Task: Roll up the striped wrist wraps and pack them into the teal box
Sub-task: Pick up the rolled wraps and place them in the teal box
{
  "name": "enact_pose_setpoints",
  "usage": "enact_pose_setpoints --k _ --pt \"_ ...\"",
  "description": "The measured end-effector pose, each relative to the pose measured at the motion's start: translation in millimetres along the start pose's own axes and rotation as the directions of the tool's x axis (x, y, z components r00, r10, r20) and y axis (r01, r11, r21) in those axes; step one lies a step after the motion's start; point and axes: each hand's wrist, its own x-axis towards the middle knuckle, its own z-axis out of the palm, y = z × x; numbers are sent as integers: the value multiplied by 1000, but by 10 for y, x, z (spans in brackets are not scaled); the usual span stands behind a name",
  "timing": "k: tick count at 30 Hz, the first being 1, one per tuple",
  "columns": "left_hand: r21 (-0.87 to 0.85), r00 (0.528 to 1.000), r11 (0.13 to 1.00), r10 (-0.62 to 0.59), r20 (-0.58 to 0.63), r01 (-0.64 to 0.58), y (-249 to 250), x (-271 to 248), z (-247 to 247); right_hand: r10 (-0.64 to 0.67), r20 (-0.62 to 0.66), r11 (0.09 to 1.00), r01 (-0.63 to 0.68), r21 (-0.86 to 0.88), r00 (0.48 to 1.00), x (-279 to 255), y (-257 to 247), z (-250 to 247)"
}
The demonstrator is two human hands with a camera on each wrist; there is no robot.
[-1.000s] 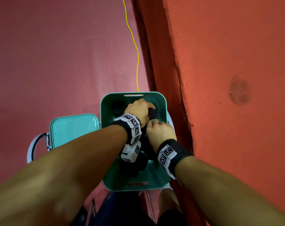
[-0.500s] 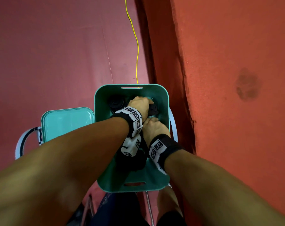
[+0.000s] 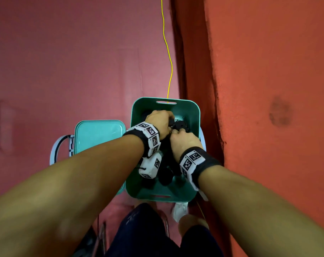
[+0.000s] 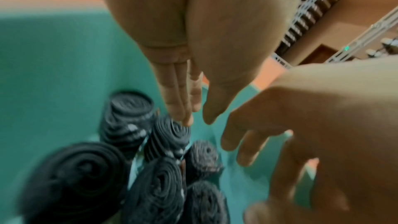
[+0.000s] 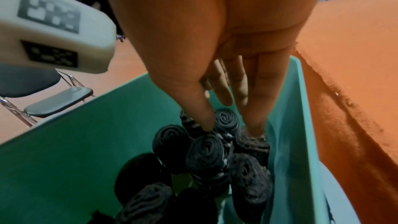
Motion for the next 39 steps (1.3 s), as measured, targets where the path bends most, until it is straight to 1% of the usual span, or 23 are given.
enact_pose_setpoints --k 3,5,7,9,13,17,20,23,26,29,31,35,39 --pt "-10 997 1000 -10 -72 10 -5 -369 -134 -42 -68 999 41 -17 997 -199 -60 -70" --pt "-31 989 999 -42 -139 38 -44 -663 -211 -84 -159 996 79 -36 984 -335 -146 -89" --pt "-57 974 995 -96 -206 86 -124 -993 -250 -137 -234 990 126 -61 963 -494 -269 -106" --pt "-86 955 986 -159 -250 141 -246 -1312 -262 -187 -265 982 176 -64 946 -663 -413 -128" --pt "-160 911 959 -274 -309 234 -576 -1838 -238 -278 -260 960 260 -104 925 -946 -776 -60" --pt "-219 871 921 -380 -311 324 -973 -2211 -159 -347 -226 938 330 -108 910 -1088 -1164 78" --pt "-268 847 887 -447 -287 377 -1324 -2323 -130 -373 -216 928 362 -90 902 -1086 -1473 159" --pt "-317 833 856 -492 -252 409 -1673 -2277 -83 -371 -199 928 370 -43 907 -946 -1785 246" --pt "-373 828 825 -521 -207 425 -2029 -2099 -25 -310 -151 945 322 64 939 -648 -2078 369" --pt "-450 829 776 -545 -125 442 -2424 -1878 69 -205 -79 960 216 180 976 -286 -2310 580" --pt "-468 824 745 -564 -60 475 -2674 -1737 133 -129 -24 960 130 249 991 -69 -2413 724" --pt "-450 815 723 -580 17 524 -3074 -1486 218 14 91 939 -44 341 996 293 -2525 956" --pt "-464 813 707 -579 54 534 -3292 -1306 280 133 133 902 -175 393 982 595 -2565 1116"
